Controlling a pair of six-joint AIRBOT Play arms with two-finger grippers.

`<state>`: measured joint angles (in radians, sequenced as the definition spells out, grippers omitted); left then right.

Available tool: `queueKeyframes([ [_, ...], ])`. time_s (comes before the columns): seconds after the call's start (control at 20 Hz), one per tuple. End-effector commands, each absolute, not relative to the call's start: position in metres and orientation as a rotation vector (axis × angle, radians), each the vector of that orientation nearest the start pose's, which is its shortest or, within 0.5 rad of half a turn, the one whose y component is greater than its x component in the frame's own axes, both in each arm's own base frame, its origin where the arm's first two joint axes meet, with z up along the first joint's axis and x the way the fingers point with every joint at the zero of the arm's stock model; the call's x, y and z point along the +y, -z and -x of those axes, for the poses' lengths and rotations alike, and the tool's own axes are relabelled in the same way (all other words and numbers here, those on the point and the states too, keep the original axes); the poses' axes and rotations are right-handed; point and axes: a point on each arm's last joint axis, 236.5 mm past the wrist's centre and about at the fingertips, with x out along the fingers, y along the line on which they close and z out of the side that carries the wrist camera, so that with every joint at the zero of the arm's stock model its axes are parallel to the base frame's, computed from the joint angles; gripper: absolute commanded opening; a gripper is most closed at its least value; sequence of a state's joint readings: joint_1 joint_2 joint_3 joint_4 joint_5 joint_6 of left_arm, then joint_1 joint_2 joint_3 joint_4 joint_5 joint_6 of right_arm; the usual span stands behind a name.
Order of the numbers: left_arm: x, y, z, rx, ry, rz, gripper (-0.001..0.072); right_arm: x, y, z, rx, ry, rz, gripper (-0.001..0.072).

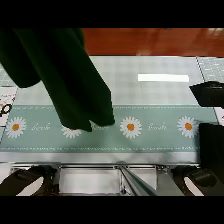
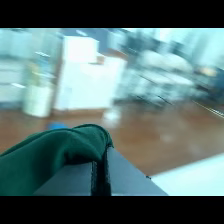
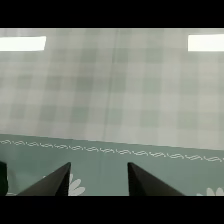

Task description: Fold the shirts.

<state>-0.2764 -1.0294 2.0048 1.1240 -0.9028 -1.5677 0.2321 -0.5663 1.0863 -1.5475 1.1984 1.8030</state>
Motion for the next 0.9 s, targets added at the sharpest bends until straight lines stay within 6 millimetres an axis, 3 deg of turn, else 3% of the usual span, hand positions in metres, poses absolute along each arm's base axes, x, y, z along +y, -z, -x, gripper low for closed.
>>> queueKeyframes([
  [0.0,-0.231,-0.520,-0.285,-0.003,0.808,0.300,0.0024,0.070,-0.216,-0.269,0.702,-0.166,-0.155,0.0410],
  [0.1,-0.259,-0.510,-0.278,-0.012,0.874,0.346,0.0024,0.069,-0.216,-0.269,0.702,-0.164,-0.155,0.0410],
  [0.15,-0.273,-0.496,-0.274,0.011,0.904,0.364,0.0024,0.069,-0.216,-0.269,0.705,-0.163,-0.155,0.0410],
  [0.3,-0.303,-0.426,-0.252,0.143,0.972,0.369,0.0025,0.067,-0.212,-0.268,0.721,-0.150,-0.153,0.0410],
  [0.45,-0.277,-0.323,-0.263,0.342,0.848,0.411,0.0025,0.067,-0.192,-0.267,0.768,-0.140,-0.167,0.0410],
  [0.6,-0.231,-0.188,-0.277,0.577,0.652,0.405,0.0026,0.074,-0.159,-0.262,0.850,-0.155,-0.175,0.0410],
  [0.7,-0.208,-0.095,-0.269,0.770,0.550,0.385,0.0026,0.073,-0.143,-0.260,0.885,-0.147,-0.168,0.0410],
  [0.8,-0.189,-0.010,-0.246,0.951,0.474,0.343,0.0026,0.072,-0.147,-0.269,0.840,-0.144,-0.168,0.0410],
  [0.85,-0.181,0.020,-0.234,1.017,0.450,0.323,0.0026,0.074,-0.153,-0.275,0.804,-0.150,-0.183,0.0410],
])
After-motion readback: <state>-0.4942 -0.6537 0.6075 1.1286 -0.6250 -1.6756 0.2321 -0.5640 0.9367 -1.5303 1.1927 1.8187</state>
